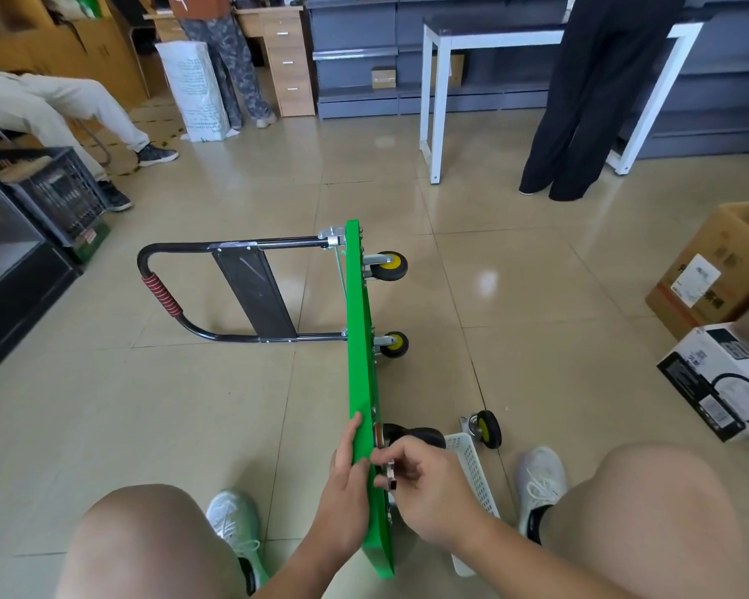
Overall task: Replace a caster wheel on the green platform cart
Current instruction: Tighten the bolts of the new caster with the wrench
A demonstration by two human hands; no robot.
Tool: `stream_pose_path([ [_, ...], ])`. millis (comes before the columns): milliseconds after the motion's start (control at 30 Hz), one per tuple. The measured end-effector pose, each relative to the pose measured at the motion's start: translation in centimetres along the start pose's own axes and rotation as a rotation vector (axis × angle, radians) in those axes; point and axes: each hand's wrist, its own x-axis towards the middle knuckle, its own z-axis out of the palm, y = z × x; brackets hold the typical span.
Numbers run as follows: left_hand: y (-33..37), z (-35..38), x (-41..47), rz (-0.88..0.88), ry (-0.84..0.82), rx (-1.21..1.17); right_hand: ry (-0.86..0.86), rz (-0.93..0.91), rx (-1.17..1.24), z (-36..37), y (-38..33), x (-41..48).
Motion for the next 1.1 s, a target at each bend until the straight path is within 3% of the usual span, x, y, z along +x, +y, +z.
stream_pose_path([
  [233, 0.1, 0.0, 0.0, 0.027, 0.009, 0.060, 0.010, 0.137, 0.002, -0.8, -1.7, 4.7],
  [400, 0.2, 0.0, -0.1, 0.012, -0.003, 0.076, -0.018, 0.221, -0.130, -0.8, -2.3, 7.6],
  [533, 0.1, -0.1, -0.1, 0.030, -0.003, 0.086, -0.028, 0.216, -0.142, -0.8, -2.5, 7.8],
  [867, -0.1, -0.1, 0.1, 0.024, -0.020, 0.097, 0.050, 0.163, 0.104, -3.2, -4.9, 3.4],
  [1100, 0.0, -0.2, 0.0, -0.008, -0.001, 0.058, 0.056, 0.117, 0.151, -1.8, -3.0, 0.0],
])
